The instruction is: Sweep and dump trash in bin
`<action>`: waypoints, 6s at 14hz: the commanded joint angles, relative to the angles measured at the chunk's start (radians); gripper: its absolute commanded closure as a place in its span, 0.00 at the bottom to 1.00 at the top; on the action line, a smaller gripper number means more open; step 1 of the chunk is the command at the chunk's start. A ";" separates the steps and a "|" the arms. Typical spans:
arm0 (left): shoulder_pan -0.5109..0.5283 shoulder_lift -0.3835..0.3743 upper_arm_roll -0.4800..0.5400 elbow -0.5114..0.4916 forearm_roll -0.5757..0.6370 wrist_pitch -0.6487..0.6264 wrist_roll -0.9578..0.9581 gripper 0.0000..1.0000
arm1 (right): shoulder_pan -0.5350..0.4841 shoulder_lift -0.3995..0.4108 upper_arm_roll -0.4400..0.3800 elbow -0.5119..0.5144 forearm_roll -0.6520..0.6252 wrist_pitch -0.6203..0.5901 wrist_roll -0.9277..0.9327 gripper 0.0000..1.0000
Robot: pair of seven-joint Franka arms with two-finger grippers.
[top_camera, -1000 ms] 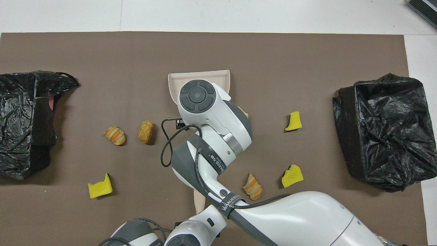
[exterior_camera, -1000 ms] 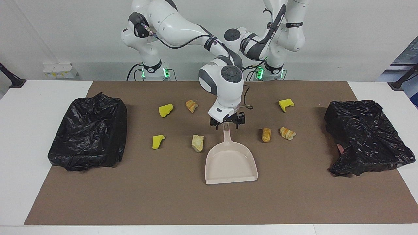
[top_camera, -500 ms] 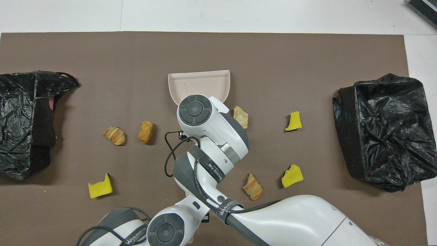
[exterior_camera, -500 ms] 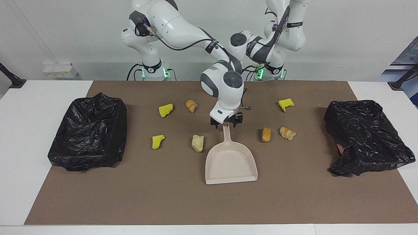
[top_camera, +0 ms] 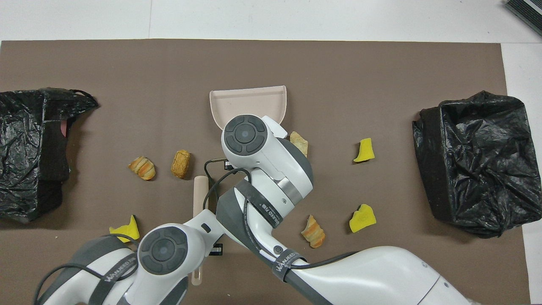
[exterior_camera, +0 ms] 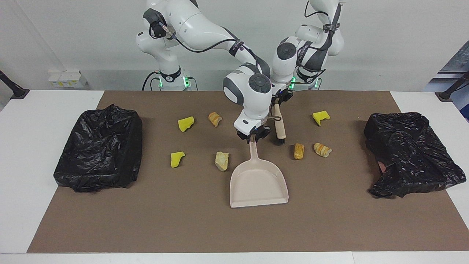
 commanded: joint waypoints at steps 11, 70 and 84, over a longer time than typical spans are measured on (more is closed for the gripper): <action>0.270 -0.082 -0.010 0.045 0.071 -0.260 -0.317 1.00 | -0.085 -0.213 0.008 -0.149 -0.025 -0.088 -0.704 1.00; 0.031 0.014 -0.040 0.092 -0.136 -0.019 -0.055 1.00 | -0.504 -0.310 0.010 -0.196 0.014 -0.037 -1.876 1.00; 0.108 -0.016 -0.249 -0.028 -0.135 0.112 -0.273 0.00 | -1.068 -0.498 -0.008 -0.212 0.006 -0.177 -2.530 1.00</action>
